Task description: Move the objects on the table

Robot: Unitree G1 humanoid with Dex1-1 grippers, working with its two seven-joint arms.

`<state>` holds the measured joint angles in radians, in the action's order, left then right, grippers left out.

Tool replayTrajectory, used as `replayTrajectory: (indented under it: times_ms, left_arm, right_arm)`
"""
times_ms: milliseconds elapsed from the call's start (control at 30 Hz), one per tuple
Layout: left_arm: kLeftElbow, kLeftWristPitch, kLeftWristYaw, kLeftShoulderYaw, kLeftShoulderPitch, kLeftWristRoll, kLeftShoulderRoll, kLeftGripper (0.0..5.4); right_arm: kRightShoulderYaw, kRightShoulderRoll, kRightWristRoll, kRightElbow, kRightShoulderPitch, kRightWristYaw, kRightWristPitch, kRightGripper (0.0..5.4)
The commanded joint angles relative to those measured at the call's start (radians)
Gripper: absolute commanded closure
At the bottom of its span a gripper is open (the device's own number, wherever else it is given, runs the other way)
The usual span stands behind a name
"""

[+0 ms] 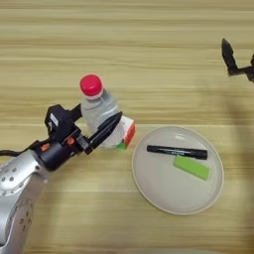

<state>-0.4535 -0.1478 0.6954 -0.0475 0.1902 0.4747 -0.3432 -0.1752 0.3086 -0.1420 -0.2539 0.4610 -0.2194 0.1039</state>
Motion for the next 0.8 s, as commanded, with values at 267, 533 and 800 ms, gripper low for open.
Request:
replayTrajectory:
  times_ms: [267,533,800]
  left_arm:
    - [-0.046,0.030,-0.014,-0.017,0.082,-0.008,-0.015,2.27]
    - [-0.030,0.049,-0.020,0.006,0.123,-0.014,0.004,2.27]
    - [0.024,0.110,-0.040,0.038,0.136,-0.074,0.037,2.27]
  right_arm:
    - [-0.005,-0.033,0.029,-0.059,-0.026,0.060,0.078,0.00]
    - [0.000,-0.045,0.033,-0.048,-0.026,0.071,0.084,0.00]
    - [0.000,-0.059,0.026,-0.009,-0.030,0.076,0.075,0.00]
